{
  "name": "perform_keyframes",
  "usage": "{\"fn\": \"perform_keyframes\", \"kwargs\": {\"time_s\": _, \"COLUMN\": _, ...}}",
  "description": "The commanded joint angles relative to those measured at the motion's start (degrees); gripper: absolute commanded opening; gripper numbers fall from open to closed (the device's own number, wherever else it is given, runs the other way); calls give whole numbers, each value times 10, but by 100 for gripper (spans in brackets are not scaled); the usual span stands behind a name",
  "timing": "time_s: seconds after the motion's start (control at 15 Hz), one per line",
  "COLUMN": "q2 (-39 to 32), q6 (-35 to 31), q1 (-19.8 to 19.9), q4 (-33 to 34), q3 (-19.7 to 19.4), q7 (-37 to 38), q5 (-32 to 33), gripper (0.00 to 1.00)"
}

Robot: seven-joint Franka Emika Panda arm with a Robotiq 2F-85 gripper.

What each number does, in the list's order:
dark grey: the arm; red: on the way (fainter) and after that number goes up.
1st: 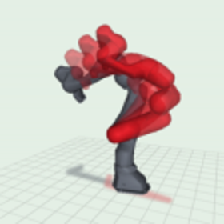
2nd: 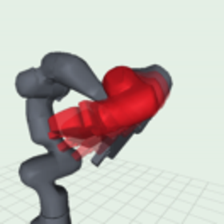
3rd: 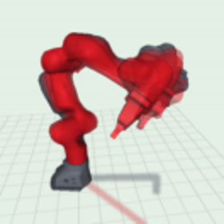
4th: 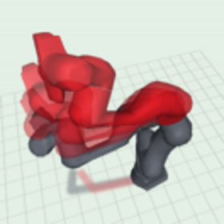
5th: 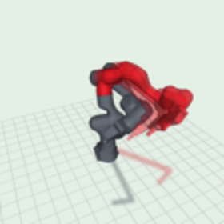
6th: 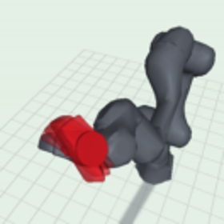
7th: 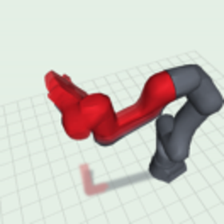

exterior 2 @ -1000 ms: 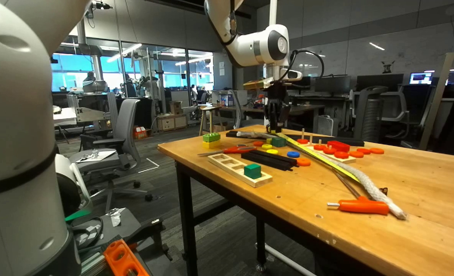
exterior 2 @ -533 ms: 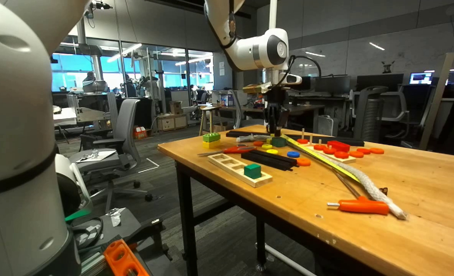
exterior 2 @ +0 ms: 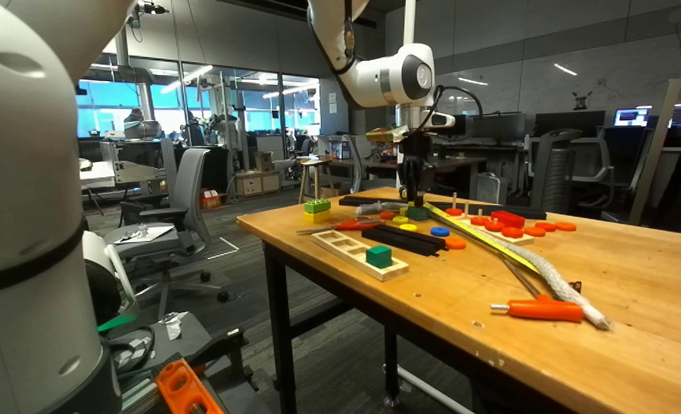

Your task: Get the top green block then put it on top of the wooden structure then put the small yellow block on top of the bottom green block

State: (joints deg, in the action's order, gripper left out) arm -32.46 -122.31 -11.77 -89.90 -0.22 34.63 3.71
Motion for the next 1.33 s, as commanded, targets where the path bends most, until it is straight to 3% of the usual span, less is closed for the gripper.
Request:
{"fn": "perform_keyframes", "kwargs": {"time_s": 0.0, "q2": 21, "q6": -17, "q1": 0, "q4": -23, "q3": -6, "q7": 8, "q5": -9, "gripper": 21}}
{"fn": "perform_keyframes", "kwargs": {"time_s": 0.07, "q2": 21, "q6": -17, "q1": 1, "q4": -23, "q3": -7, "q7": 9, "q5": -9, "gripper": 58}}
{"fn": "perform_keyframes", "kwargs": {"time_s": 0.2, "q2": 20, "q6": -18, "q1": 3, "q4": -24, "q3": -8, "q7": 11, "q5": -12, "gripper": 65}}
{"fn": "perform_keyframes", "kwargs": {"time_s": 0.47, "q2": 19, "q6": -18, "q1": 7, "q4": -27, "q3": -10, "q7": 13, "q5": -16, "gripper": 96}}
{"fn": "perform_keyframes", "kwargs": {"time_s": 0.53, "q2": 19, "q6": -18, "q1": 7, "q4": -27, "q3": -11, "q7": 14, "q5": -17, "gripper": 100}}
{"fn": "perform_keyframes", "kwargs": {"time_s": 0.87, "q2": 52, "q6": -7, "q1": -9, "q4": -38, "q3": -15, "q7": 32, "q5": 3, "gripper": 100}}
{"fn": "perform_keyframes", "kwargs": {"time_s": 1.27, "q2": 201, "q6": 24, "q1": -34, "q4": -122, "q3": -7, "q7": 74, "q5": 54, "gripper": 100}}
